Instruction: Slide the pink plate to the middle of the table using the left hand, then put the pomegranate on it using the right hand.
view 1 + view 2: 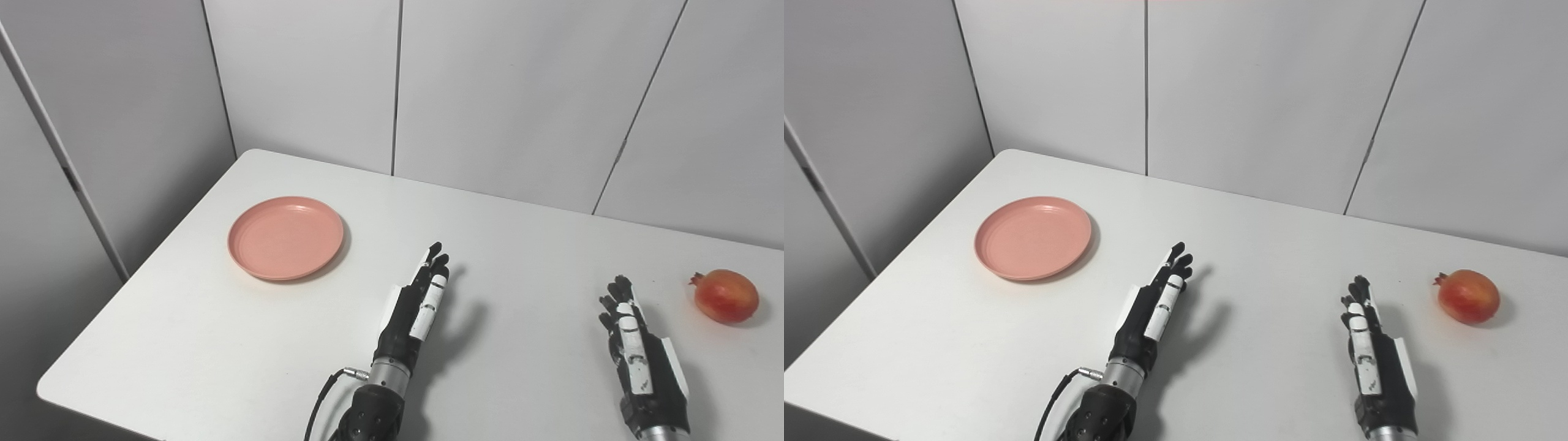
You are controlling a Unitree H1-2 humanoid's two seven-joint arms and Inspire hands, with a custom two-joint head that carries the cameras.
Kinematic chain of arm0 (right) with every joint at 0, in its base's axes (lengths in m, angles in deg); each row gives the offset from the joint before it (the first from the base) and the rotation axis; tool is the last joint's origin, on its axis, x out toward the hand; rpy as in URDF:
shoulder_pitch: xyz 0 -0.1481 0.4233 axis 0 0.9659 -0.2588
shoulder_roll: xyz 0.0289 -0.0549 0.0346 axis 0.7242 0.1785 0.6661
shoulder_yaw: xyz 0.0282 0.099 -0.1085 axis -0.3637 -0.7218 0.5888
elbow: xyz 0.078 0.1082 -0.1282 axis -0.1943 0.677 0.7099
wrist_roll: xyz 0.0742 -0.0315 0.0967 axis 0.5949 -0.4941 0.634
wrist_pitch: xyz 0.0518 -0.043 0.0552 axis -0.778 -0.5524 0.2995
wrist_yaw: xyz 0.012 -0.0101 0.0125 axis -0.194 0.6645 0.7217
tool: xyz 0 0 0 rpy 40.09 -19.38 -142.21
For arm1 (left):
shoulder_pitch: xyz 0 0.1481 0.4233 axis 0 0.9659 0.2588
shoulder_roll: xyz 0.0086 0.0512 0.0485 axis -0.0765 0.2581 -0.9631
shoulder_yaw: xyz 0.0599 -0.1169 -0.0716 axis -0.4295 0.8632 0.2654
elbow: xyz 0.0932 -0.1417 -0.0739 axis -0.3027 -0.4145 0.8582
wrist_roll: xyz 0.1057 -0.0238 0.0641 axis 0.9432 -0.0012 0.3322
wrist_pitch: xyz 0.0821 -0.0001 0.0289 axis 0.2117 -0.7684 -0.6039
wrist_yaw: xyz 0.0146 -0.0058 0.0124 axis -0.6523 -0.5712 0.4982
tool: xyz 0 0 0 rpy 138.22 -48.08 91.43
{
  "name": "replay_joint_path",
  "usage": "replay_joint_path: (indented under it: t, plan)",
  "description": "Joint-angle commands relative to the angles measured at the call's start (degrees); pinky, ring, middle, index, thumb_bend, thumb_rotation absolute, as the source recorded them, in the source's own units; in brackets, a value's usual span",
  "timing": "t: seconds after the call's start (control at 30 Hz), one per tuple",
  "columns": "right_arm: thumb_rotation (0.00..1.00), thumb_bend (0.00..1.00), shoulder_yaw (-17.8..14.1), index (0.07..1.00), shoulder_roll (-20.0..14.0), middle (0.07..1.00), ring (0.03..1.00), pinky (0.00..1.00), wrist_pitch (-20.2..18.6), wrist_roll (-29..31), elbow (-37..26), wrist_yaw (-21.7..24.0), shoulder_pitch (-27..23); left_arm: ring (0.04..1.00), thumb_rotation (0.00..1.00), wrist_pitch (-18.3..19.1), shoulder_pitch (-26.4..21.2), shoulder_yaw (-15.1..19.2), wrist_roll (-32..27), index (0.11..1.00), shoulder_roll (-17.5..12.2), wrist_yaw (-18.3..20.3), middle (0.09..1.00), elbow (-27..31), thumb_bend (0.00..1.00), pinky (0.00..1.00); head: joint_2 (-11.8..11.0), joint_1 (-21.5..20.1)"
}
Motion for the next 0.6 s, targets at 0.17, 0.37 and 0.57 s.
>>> replay_joint_path:
  t: [0.17,0.37,0.57]
  plan:
    - [1.00,0.13,0.04,1.000,0.56,1.000,1.000,1.00,2.44,0.45,-1.79,0.15,-1.40,0.931,1.00,-1.75,-1.74,-0.51,0.39,0.933,0.90,-0.47,0.937,-0.55,0.40,0.94,0.13,-0.28]
    - [1.00,0.12,0.01,1.000,1.08,1.000,1.000,1.00,2.80,0.52,-1.45,-0.06,-1.51,0.930,1.00,-1.64,-2.03,-0.68,0.92,0.934,0.37,-0.31,0.942,-0.53,0.40,0.93,-0.27,-0.27]
    - [1.00,0.11,0.10,1.000,1.60,1.000,1.000,1.00,2.64,-0.08,-0.99,-0.44,-1.52,0.933,1.00,-2.20,-2.64,-0.48,1.15,0.932,-0.49,0.12,0.946,0.60,0.40,0.91,-0.64,-0.60]
